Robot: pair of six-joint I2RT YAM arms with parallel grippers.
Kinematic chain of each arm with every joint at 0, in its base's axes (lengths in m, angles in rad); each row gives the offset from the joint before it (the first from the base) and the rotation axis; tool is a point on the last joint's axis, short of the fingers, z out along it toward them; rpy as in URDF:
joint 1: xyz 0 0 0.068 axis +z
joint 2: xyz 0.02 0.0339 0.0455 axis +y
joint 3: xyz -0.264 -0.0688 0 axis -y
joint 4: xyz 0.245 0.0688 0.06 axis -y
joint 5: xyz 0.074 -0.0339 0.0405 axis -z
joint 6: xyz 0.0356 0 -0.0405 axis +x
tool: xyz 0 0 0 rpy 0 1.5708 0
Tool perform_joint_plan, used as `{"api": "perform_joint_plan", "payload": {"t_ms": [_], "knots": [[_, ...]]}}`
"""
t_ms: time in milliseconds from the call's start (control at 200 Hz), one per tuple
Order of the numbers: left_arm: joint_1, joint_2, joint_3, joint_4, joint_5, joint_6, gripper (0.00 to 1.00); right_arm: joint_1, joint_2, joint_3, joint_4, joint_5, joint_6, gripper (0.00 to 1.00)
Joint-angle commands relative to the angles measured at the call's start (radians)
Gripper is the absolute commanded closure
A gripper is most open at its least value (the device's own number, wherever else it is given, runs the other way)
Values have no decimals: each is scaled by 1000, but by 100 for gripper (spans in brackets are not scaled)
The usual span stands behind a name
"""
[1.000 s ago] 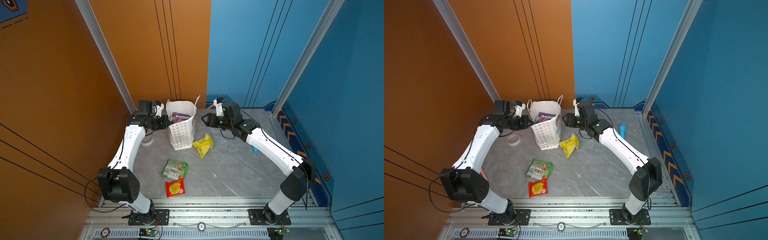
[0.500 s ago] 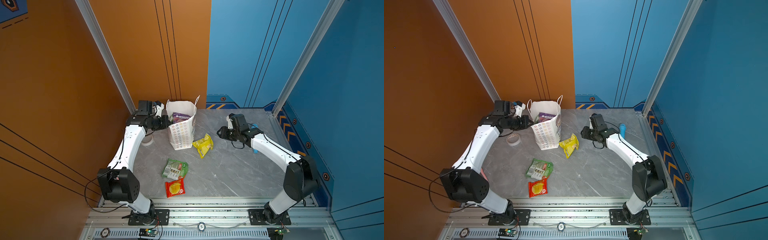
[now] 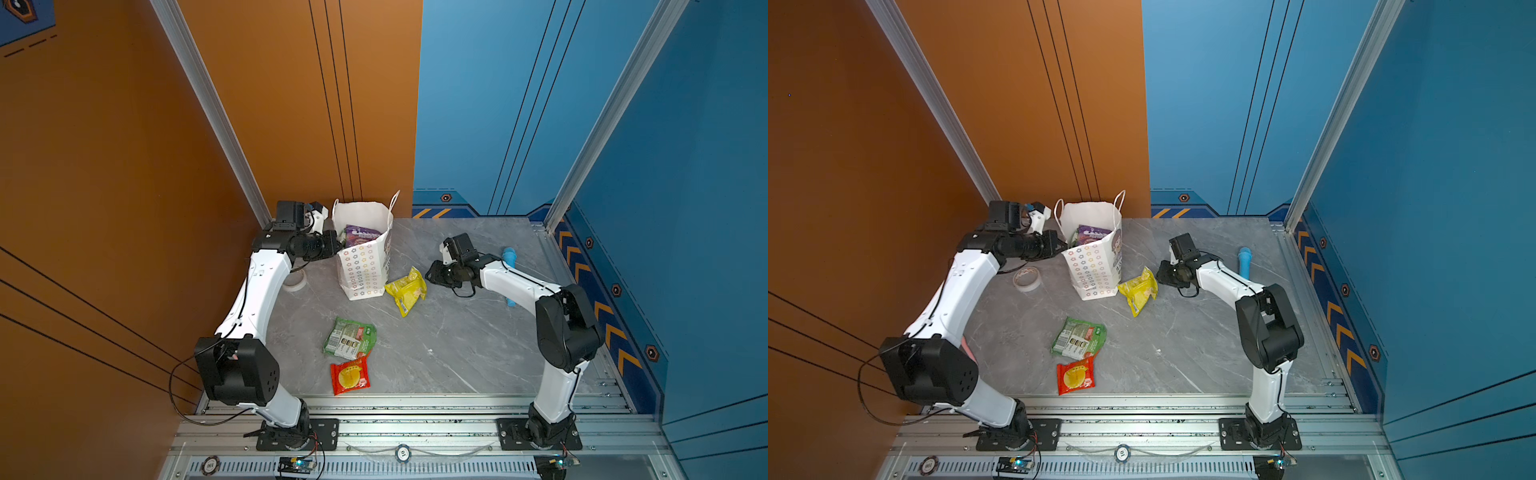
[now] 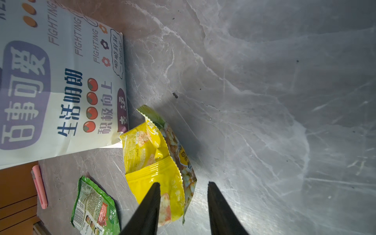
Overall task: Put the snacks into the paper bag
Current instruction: 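Lower the right gripper onto the yellow snack bag and grasp it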
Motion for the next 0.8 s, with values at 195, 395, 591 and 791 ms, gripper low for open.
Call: {"api": "perform_joint_plan", "payload": {"t_ms": [195,395,591,791], "knots": [[5,-11,-20,-28,-24,8,98,21,66,48,15,-26,-16,62],[5,-11,-20,-28,-25,8,98,21,107,63,26,-36,-14,65],[6,-9,-20,-28,-24,9,99,17,143,102,44,-83,4,82],[8,-10,-20,-28,-25,9,98,15,115,127,48,-106,16,100]]}}
